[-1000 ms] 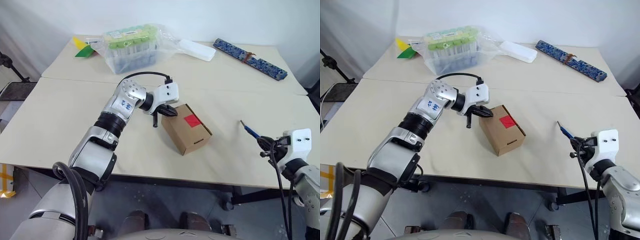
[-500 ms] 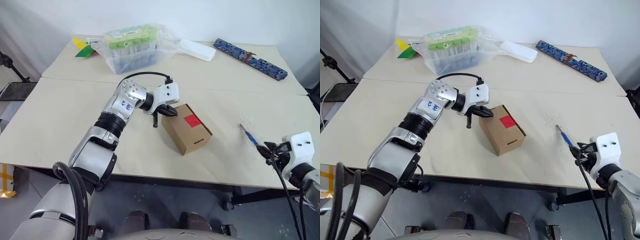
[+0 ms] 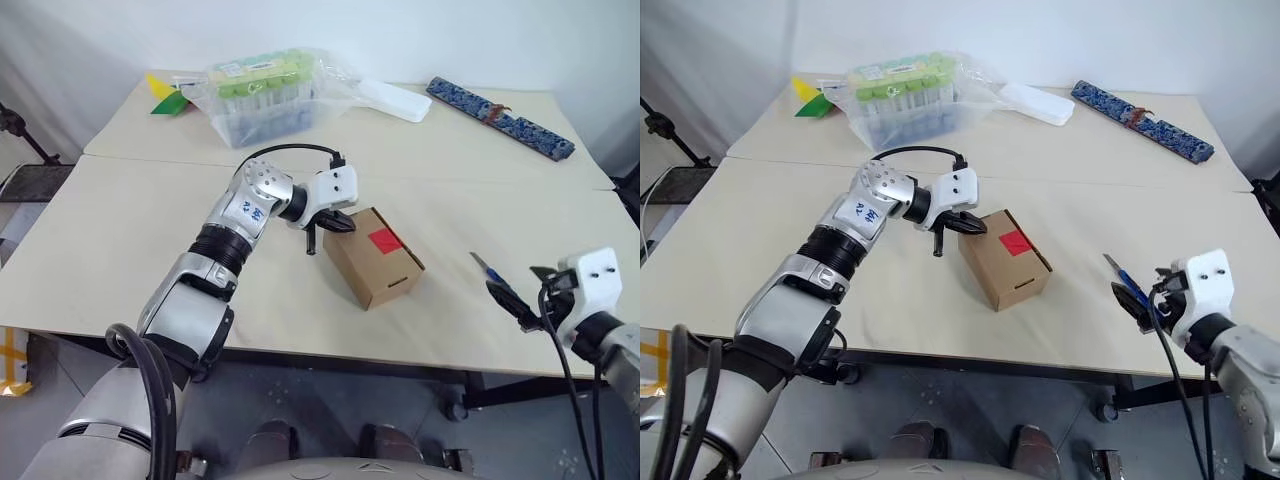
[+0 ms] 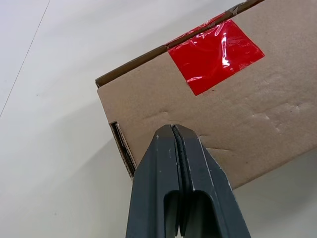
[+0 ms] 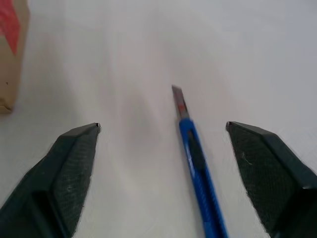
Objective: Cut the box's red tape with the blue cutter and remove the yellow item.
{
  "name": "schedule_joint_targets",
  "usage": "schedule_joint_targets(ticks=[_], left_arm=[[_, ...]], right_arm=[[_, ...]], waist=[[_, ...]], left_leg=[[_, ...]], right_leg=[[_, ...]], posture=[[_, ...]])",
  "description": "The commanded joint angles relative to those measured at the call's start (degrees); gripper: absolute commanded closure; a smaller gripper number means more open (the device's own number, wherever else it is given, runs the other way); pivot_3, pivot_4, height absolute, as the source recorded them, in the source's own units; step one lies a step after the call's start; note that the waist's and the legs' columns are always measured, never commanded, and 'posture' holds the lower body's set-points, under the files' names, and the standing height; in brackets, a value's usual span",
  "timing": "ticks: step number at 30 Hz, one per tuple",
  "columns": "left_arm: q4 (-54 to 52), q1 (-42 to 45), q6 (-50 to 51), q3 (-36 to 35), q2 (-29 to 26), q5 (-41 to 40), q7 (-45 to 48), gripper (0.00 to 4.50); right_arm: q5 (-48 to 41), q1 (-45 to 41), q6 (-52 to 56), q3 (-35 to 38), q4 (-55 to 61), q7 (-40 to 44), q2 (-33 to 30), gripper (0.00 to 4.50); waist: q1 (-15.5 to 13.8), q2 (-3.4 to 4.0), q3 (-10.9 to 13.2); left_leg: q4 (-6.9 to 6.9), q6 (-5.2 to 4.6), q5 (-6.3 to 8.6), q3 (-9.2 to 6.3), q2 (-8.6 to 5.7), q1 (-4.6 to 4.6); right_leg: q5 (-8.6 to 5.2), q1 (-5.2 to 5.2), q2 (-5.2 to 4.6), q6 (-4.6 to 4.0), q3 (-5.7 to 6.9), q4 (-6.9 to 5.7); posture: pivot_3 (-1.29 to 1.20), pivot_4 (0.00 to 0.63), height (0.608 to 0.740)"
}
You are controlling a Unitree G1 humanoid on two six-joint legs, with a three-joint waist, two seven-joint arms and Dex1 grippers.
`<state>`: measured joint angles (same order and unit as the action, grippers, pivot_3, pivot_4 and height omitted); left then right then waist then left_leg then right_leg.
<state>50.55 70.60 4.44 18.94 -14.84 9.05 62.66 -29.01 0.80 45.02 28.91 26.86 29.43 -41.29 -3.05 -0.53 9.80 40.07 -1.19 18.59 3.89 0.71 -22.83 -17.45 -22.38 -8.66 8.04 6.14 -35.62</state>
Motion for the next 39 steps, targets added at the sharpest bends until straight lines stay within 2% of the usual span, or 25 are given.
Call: schedule_joint_targets(ticks=[1,7,13,19,23,33,39], left_arm=[[1.96,-2.12,0.50,2.11,0.74,2.09,0.58,4.50],[-0.05,-2.76,1.10,0.80,0.12,0.73,1.15,4.50],[-2.96,-3.33,3.09,-1.79,-0.45,-0.94,1.18,4.50],[-5.26,-3.85,4.56,-3.74,-0.53,-2.62,0.44,4.50],[-7.87,-3.75,7.00,-6.28,-0.85,-5.04,0.56,4.50],[-15.84,-4.85,13.38,-7.94,-3.62,-7.78,1.30,4.50],[-20.44,-6.12,17.23,-8.23,-5.81,-8.80,1.66,4.50]], right_arm=[[-3.06,-5.92,3.41,2.54,1.96,0.49,-5.11,0.01],[-5.49,-17.79,11.19,-4.46,-2.32,2.91,-13.80,0.01],[-2.83,-25.96,9.91,-14.94,-6.53,6.83,-16.68,0.01],[0.88,-31.53,6.30,-23.13,-11.23,11.01,-16.65,0.01],[5.37,-37.51,2.77,-30.30,-17.32,14.41,-15.51,0.95],[11.33,-43.40,-3.09,-35.79,-26.00,19.73,-12.08,4.46],[13.32,-45.76,-4.08,-36.63,-27.73,21.10,-9.58,4.46]], waist=[[0.00,0.01,0.01],[0.02,0.00,0.01],[0.18,0.01,0.04],[0.34,0.03,0.10],[0.64,0.03,0.13],[1.79,0.03,0.29],[1.85,0.05,0.31]], left_leg=[[0.00,0.00,0.00,0.00,0.00,0.01],[-0.01,-0.05,0.02,-0.02,0.01,-0.04],[0.00,-0.04,0.02,0.01,0.00,-0.17],[0.00,-0.04,0.02,0.22,-0.01,-0.27],[0.01,-0.04,0.02,0.47,0.01,-0.31],[-0.11,0.00,0.01,0.48,0.02,-0.42],[-0.11,0.03,-0.01,0.48,0.04,-0.42]], right_leg=[[0.00,-0.01,0.00,0.00,-0.01,0.00],[0.00,-0.02,0.00,0.00,0.01,0.05],[0.00,-0.13,0.00,0.00,0.01,0.05],[0.01,-0.21,0.01,0.02,0.06,0.09],[0.01,-0.24,0.01,0.02,0.07,0.09],[0.06,-0.39,0.02,0.12,0.14,0.08],[0.06,-0.40,0.03,0.12,0.15,0.08]], posture=[[0.00,0.150,0.740],[0.00,0.150,0.740],[0.00,0.150,0.740],[0.00,0.150,0.740],[0.00,0.150,0.740],[0.00,0.150,0.740],[0.00,0.150,0.740]])
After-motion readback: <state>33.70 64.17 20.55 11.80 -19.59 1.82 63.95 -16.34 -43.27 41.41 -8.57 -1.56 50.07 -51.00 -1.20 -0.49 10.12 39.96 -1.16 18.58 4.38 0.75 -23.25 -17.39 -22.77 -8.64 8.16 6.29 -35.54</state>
